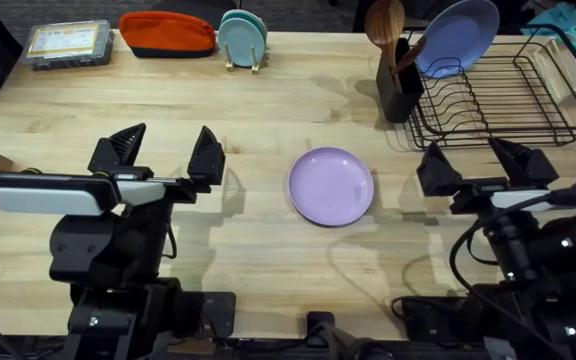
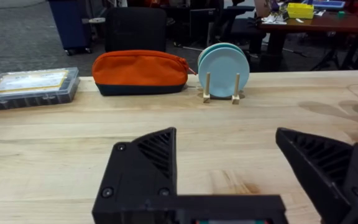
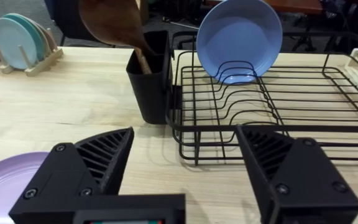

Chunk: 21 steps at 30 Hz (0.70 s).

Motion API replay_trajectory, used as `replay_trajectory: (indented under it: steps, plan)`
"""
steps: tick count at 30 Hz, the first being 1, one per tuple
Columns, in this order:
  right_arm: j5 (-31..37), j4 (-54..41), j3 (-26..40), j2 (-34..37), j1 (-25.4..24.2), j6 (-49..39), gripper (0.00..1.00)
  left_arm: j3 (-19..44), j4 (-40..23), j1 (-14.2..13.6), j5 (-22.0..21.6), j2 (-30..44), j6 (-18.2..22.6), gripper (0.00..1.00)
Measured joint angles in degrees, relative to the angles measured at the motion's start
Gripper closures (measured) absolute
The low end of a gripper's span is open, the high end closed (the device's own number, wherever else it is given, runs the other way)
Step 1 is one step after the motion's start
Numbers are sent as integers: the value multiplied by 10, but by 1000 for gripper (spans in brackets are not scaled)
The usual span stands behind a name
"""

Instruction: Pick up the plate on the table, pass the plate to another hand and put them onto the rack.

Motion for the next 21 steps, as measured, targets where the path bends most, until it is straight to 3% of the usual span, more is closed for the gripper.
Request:
replay_trajectory:
  steps: [16, 21]
  plan:
    - [5, -18, 4, 0, -1, 1, 3, 1, -1, 0, 0, 0, 0, 7]
    - [15, -145, 60, 2, -1, 1, 3, 40, -44, 0, 0, 11, 0, 7]
